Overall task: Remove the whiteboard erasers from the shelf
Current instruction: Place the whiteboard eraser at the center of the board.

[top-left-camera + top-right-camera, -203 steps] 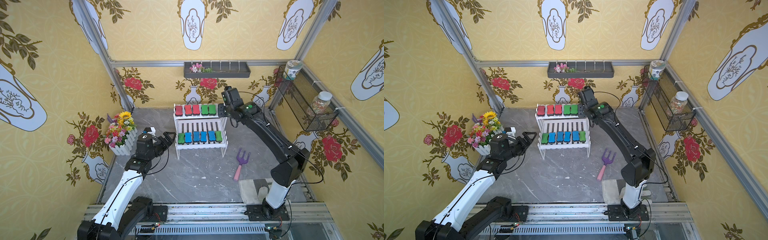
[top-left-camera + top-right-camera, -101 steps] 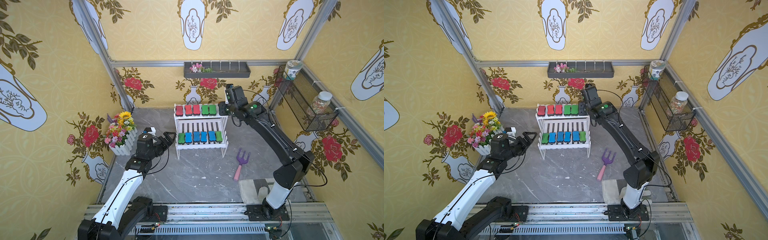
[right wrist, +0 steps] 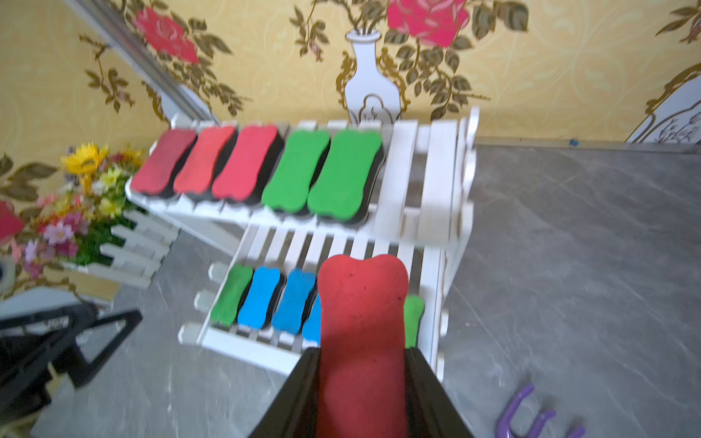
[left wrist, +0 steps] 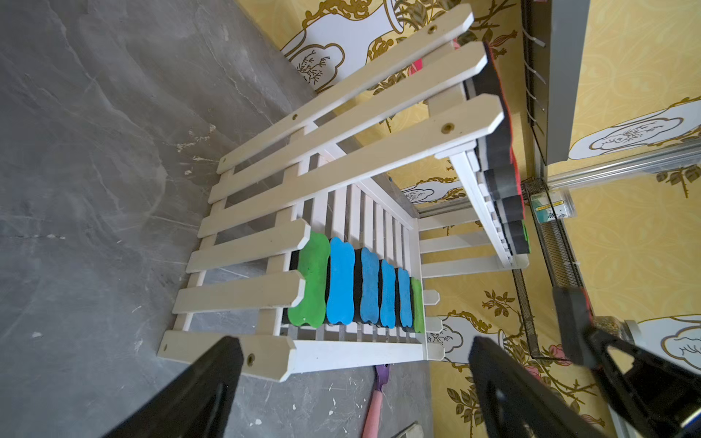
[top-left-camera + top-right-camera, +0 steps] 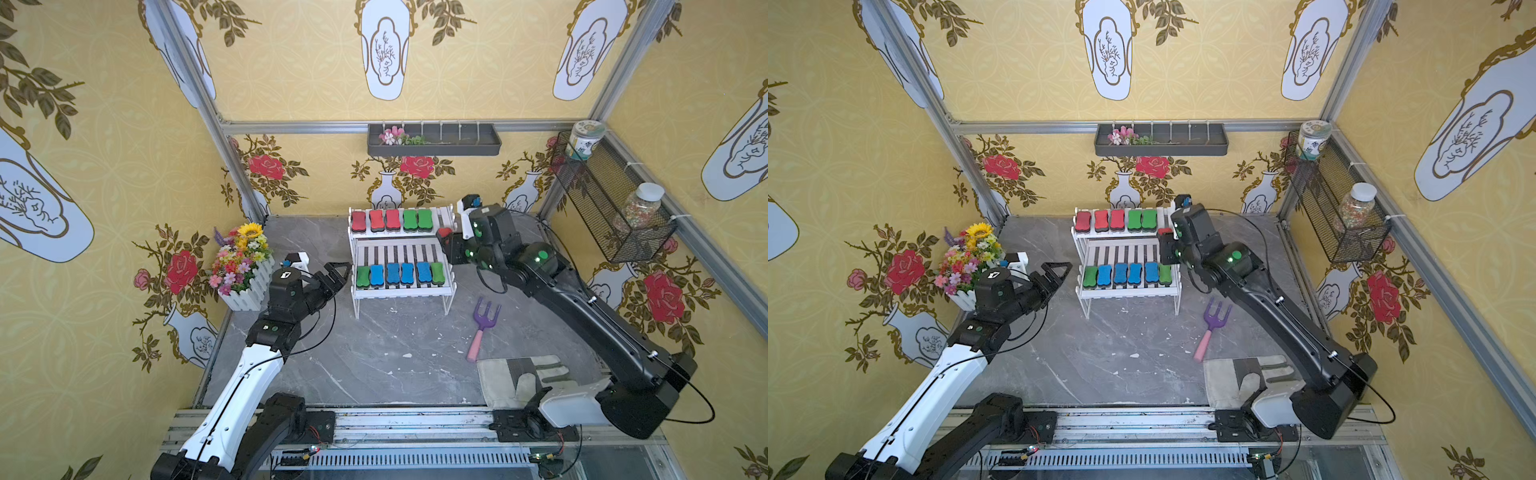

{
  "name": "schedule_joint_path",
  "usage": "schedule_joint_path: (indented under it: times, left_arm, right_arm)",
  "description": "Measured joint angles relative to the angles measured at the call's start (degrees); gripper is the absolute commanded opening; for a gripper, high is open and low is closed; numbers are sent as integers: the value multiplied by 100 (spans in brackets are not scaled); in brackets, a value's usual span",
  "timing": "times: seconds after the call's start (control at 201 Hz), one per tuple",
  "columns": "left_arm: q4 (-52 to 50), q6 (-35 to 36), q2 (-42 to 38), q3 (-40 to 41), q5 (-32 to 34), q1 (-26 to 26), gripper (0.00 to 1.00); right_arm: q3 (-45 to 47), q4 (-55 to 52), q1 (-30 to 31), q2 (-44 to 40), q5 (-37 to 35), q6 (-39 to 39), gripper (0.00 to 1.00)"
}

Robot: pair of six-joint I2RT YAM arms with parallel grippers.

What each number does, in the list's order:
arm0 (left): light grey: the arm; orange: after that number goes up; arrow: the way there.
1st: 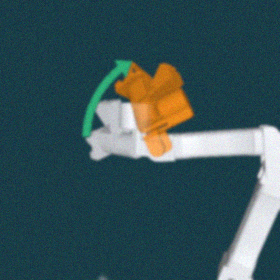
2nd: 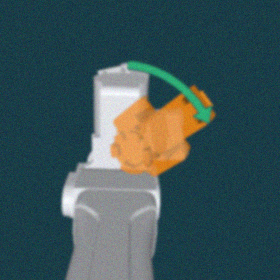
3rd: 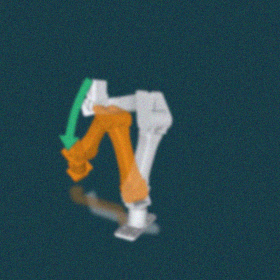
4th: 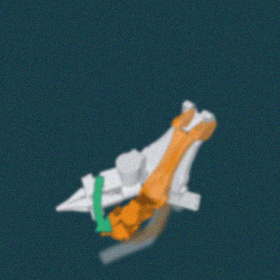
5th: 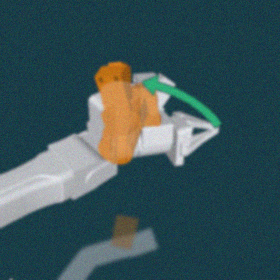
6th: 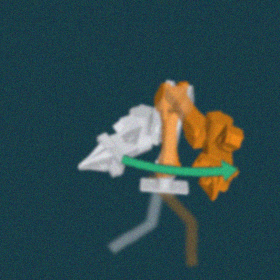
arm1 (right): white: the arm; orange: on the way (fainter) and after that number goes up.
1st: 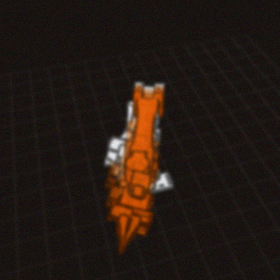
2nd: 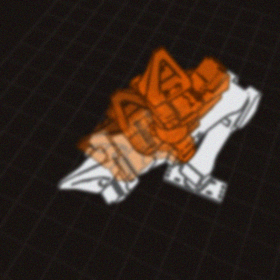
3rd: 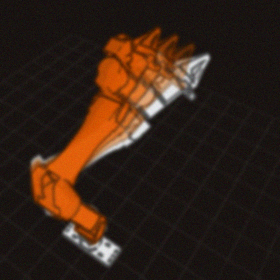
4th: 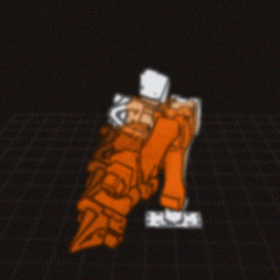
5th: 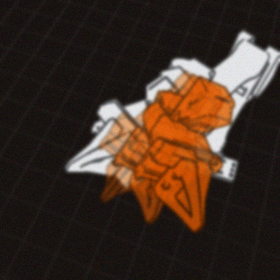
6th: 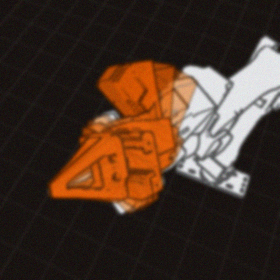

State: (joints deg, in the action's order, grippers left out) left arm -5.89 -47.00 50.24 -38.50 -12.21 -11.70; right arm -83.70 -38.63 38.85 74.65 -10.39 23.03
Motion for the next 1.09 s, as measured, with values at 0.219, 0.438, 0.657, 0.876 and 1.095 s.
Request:
schedule_joint_path:
  times: [0.219, 0.438, 0.657, 0.876, 1.095]
  left_arm:
    - [-66, 0, -297, 225, 48, -267, 99]
    - [-175, -22, -590, 424, 214, -560, 99]
    - [-295, -103, -706, 490, 348, -706, 99]
    - [-396, -103, -785, 531, 470, -787, 100]
    - [-404, -98, -787, 535, 494, -798, 99]
  right_arm:
    - [1705, 101, 1294, -1163, -461, 719, 37]
    - [3174, 146, 3152, -1309, -1482, 1814, 37]
    - [4157, 903, 3569, -382, -1930, 2717, 36]
    - [4562, 1744, 3108, 291, -2192, 3213, 36]
    - [4677, 2273, 2850, 658, -2186, 3202, 36]
